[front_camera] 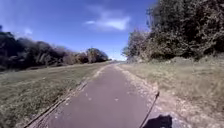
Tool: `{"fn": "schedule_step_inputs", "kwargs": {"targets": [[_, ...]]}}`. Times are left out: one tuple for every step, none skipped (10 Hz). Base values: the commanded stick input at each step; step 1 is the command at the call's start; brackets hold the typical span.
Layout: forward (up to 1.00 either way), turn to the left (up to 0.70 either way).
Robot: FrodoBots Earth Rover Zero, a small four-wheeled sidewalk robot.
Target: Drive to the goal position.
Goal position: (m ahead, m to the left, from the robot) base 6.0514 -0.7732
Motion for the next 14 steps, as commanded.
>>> {"fn": "schedule_step_inputs", "kwargs": {"targets": [[0.50,0.00],[0.50,0.00],[0.50,0.00],[0.50,0.00],[0.50,0.00],[0.50,0.00],[0.50,0.00],[0.50,0.00],[0.50,0.00],[0.50,0.00],[0.50,0.00],[0.50,0.00],[0.50,0.00],[0.50,0.00]]}}
